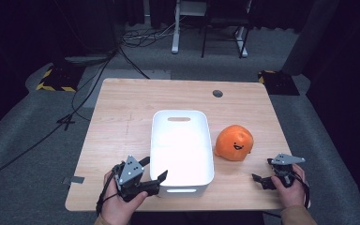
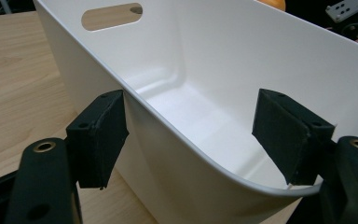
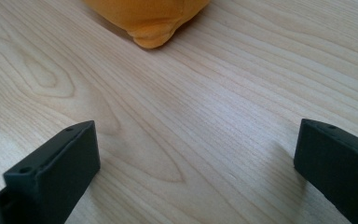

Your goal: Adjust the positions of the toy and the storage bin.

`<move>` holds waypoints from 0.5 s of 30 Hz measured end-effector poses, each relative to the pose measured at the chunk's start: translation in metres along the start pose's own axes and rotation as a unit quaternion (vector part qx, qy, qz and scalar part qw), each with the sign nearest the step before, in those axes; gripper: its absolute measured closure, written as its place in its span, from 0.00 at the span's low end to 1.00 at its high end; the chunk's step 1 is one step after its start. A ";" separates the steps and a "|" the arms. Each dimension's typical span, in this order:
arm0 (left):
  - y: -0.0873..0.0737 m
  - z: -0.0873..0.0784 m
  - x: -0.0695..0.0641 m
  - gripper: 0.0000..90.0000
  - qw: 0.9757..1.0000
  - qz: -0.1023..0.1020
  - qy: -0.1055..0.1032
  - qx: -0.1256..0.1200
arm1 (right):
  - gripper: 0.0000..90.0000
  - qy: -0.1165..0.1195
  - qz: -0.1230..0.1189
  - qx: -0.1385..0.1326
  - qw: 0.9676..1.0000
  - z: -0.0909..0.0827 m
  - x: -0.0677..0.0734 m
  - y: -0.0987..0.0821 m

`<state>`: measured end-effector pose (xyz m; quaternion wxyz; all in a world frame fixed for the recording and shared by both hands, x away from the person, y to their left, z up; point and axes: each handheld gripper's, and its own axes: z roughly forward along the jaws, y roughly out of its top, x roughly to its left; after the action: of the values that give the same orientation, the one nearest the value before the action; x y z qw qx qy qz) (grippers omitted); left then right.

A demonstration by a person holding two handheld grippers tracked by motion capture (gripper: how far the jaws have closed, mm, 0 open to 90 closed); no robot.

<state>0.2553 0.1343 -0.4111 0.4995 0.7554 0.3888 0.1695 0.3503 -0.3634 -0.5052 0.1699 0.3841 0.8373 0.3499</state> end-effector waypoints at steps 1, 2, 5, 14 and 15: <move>0.000 0.000 -0.002 0.29 1.000 0.001 -0.002 0.000 | 0.00 0.000 0.000 0.000 1.000 0.000 0.000 0.000; -0.001 0.000 -0.004 0.29 1.000 0.001 -0.005 0.002 | 0.00 0.000 0.000 0.000 1.000 0.000 0.000 0.000; -0.002 0.000 -0.010 0.29 1.000 0.003 -0.010 0.000 | 0.00 0.000 0.000 0.000 1.000 0.000 0.000 0.000; -0.003 0.003 -0.028 0.26 1.000 0.004 -0.023 0.007 | 0.00 0.000 0.000 0.000 1.000 0.000 0.000 0.000; -0.003 0.003 -0.028 0.26 1.000 0.004 -0.023 0.007 | 0.00 0.000 0.000 0.000 1.000 0.000 0.000 0.000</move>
<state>0.2382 0.1120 -0.4115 0.5026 0.7641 0.3751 0.1514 0.3503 -0.3634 -0.5052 0.1702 0.3839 0.8374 0.3500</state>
